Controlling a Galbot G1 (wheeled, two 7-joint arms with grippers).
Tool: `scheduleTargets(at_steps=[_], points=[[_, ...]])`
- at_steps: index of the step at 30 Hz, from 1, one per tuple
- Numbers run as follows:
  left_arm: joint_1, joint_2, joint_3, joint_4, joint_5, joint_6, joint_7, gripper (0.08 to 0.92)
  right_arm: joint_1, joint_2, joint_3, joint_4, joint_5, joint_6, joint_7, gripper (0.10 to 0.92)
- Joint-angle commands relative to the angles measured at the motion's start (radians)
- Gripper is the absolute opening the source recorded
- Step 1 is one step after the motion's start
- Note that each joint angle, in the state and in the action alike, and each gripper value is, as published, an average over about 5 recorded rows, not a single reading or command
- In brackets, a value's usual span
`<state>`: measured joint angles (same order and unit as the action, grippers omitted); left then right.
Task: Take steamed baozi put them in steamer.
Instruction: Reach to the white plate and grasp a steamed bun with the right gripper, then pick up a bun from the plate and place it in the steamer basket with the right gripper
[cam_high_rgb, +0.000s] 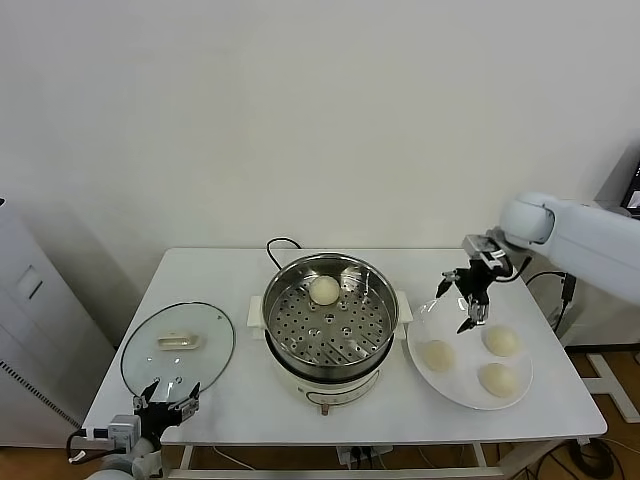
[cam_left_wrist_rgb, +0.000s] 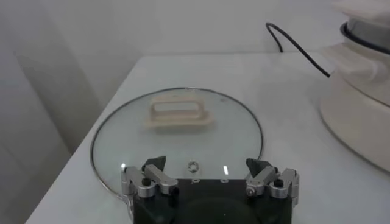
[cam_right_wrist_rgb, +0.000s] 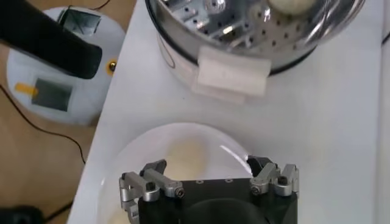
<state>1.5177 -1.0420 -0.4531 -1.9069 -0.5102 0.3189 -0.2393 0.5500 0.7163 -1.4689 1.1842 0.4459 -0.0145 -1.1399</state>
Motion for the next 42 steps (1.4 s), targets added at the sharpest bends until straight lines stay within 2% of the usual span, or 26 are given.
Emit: scheduleTargets(at_steps=[1, 12, 25, 29, 37, 42], points=[[0.001, -0.002, -0.001, 0.002, 0.002, 0.001, 0.000, 0.823, -0.138, 0.011, 0.044, -0.022, -0.054, -0.090, 0.030, 0.823], [0.013, -0.007, -0.004, 0.002, 0.005, -0.003, 0.000, 0.823, -0.258, 0.051, 0.115, -0.069, -0.171, -0.065, 0.043, 0.823], [0.023, -0.007, -0.006, 0.000, 0.009, -0.006, 0.001, 0.823, -0.357, 0.077, 0.205, -0.121, -0.217, -0.053, 0.107, 0.806], [0.025, -0.007, -0.006, -0.002, 0.009, -0.007, 0.001, 0.823, -0.367, 0.081, 0.224, -0.128, -0.217, -0.053, 0.117, 0.732], [0.029, -0.010, -0.006, -0.010, 0.014, -0.005, 0.000, 0.823, -0.350, 0.063, 0.226, -0.106, -0.198, -0.054, 0.113, 0.513], [0.031, -0.016, -0.004, -0.016, 0.024, -0.003, 0.000, 0.823, -0.295, 0.038, 0.203, -0.065, -0.172, -0.059, 0.119, 0.450]])
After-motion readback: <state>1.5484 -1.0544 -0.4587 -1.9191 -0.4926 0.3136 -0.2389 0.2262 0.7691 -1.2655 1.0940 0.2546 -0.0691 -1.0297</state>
